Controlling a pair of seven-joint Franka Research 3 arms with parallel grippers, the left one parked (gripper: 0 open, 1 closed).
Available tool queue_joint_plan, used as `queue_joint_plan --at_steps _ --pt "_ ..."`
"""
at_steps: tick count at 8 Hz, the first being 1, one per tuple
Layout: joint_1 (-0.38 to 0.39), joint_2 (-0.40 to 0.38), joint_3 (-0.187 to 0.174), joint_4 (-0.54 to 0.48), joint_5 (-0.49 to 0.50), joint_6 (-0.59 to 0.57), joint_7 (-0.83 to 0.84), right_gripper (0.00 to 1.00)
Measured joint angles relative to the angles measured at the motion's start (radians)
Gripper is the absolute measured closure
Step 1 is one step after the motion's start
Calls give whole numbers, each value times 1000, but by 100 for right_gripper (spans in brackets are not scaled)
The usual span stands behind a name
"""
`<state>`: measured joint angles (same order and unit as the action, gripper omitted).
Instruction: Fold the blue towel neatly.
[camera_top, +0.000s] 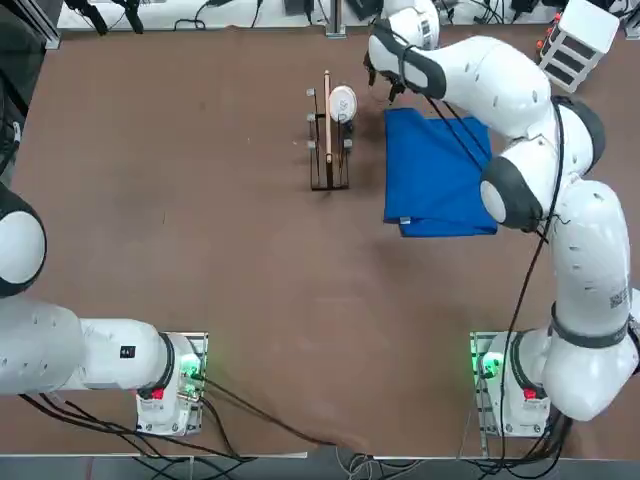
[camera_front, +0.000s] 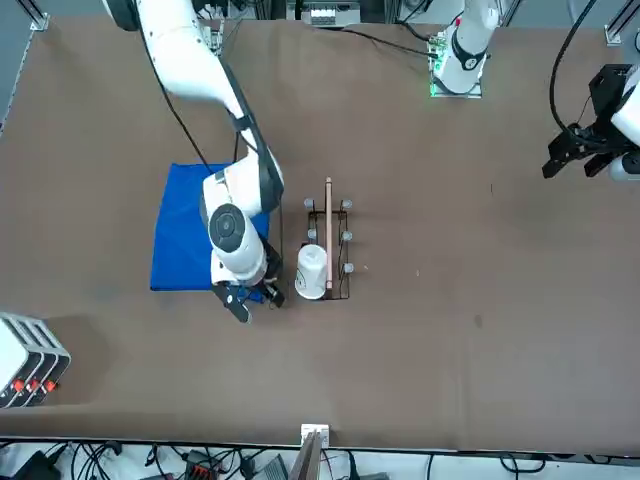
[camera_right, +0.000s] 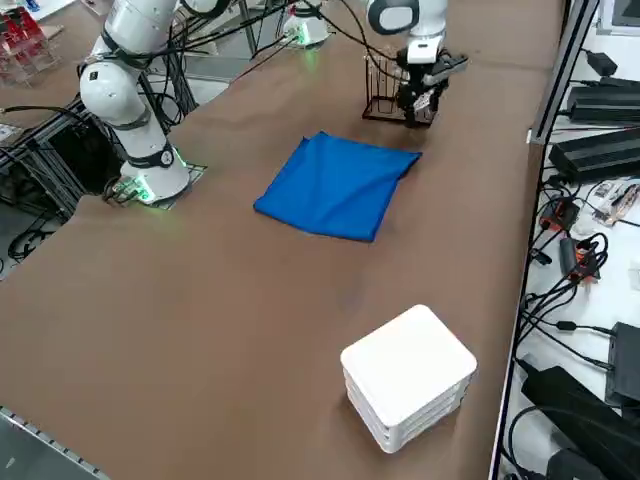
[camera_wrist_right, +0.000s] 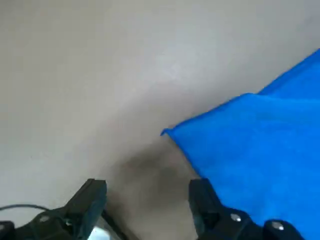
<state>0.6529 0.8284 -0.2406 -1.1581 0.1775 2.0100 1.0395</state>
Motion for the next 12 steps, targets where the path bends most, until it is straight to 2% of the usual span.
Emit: queue_joint_plan --at_steps 2,4,6,9,11,12 --pt "-3 -74 -9 33 -66 -117 -70 0" --pt "-25 -165 -38 37 -104 -273 -216 0" --pt "-96 -262 -52 17 -114 -339 -386 0" --pt "-230 -406 -57 -83 -129 -383 -664 0" --pt "-310 -462 -58 -107 -130 -430 -883 0" --pt "-348 -484 -52 -114 -130 -441 -927 0"
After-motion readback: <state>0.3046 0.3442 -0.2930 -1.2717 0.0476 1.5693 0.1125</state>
